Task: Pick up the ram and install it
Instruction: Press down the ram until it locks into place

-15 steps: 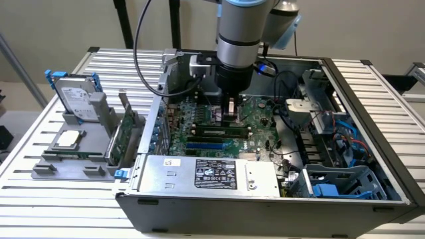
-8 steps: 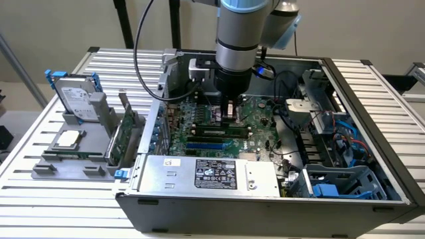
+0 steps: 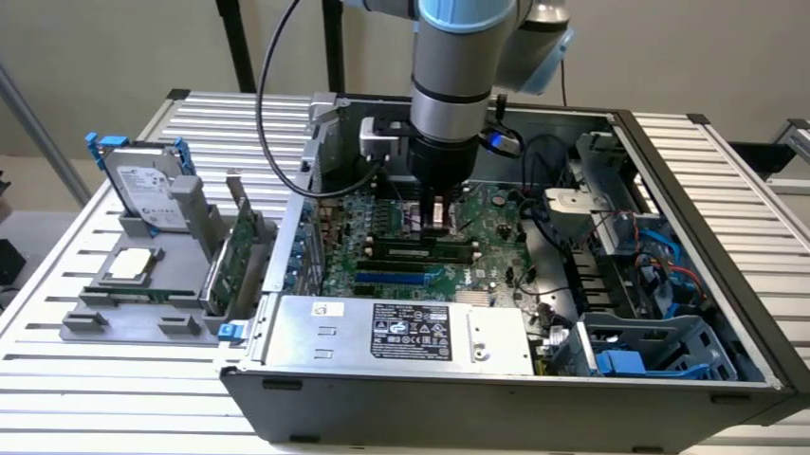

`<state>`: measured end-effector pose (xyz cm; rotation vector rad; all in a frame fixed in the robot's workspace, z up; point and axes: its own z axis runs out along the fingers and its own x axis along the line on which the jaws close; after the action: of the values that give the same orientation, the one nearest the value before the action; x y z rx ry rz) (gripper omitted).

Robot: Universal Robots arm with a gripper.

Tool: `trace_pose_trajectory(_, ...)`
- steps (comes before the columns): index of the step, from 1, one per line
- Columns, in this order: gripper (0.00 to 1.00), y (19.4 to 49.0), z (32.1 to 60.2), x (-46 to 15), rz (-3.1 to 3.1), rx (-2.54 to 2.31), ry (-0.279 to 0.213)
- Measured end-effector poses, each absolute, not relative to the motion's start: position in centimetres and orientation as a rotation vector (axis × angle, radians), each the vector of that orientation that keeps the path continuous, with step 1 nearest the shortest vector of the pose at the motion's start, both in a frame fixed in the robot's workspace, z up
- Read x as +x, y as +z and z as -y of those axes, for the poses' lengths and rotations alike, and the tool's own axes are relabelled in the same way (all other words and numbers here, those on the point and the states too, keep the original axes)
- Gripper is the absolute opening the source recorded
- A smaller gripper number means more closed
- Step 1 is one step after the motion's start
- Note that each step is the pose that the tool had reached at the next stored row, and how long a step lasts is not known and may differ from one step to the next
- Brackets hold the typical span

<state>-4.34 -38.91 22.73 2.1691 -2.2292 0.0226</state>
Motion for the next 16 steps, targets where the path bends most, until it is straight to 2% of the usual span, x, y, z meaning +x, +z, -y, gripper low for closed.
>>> trace_pose_trajectory(5,0.0,22.5,38.9,-4.4,2.23,2.169,0.022)
trace_pose_trajectory(10,0.0,24.2,38.9,-4.4,2.23,2.17,0.021)
trace_pose_trajectory(16,0.0,24.4,38.9,-4.4,2.23,2.17,0.022)
